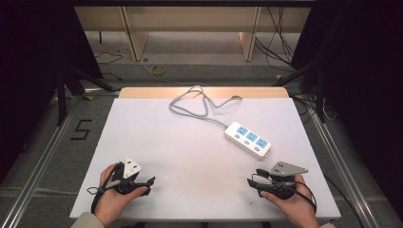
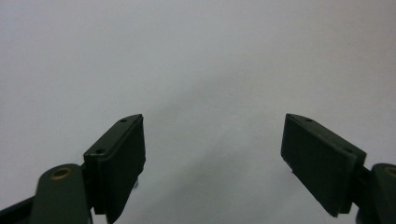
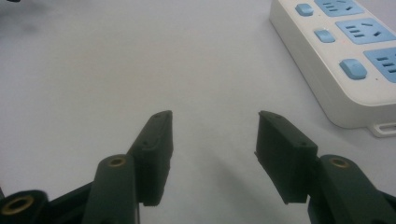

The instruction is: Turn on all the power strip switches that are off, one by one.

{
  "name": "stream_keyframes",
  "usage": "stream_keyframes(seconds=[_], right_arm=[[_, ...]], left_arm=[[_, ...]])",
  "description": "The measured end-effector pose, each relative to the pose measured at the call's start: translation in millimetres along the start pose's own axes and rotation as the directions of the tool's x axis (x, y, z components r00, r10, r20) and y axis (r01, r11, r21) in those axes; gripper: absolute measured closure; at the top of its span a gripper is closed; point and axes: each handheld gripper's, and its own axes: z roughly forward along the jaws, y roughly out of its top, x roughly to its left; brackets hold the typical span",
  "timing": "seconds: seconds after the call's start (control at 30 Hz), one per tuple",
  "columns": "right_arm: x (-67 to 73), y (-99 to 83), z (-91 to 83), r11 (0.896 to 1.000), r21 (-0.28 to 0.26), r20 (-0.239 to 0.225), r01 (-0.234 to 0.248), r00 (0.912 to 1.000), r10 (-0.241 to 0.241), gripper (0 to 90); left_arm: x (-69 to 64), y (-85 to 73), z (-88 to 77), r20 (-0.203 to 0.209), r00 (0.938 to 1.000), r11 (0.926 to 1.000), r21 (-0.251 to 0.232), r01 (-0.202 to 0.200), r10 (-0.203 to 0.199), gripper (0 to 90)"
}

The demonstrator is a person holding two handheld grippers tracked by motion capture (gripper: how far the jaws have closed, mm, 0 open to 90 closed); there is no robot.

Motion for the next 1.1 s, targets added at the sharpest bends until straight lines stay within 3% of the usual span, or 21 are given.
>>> stream_keyframes(seconds=[0.17, 0.5, 1.1], right_arm=[[0.9, 2.3, -1.1, 1.000, 0.021, 0.002, 0.015, 0.9999, -0.015, 57.8], [1.7, 15.2, -1.5, 0.996, 0.063, 0.062, 0.060, 0.9960, -0.064, 88.4], [-10.3, 34.3, 6.2, 0.994, 0.100, 0.120, 0.047, 0.9910, -0.059, 90.0]], left_arm=[[1.5, 0.4, 0.5, -0.005, 0.9999, 0.9999, -0.004, 0.009, -0.009, 22.0], [1.7, -0.1, 0.9, -0.004, 0.9998, 0.9998, -0.005, 0.020, -0.020, 22.4], [1.3, 1.1, 1.0, -0.005, 0.9998, 0.9997, -0.013, 0.022, -0.022, 22.3]])
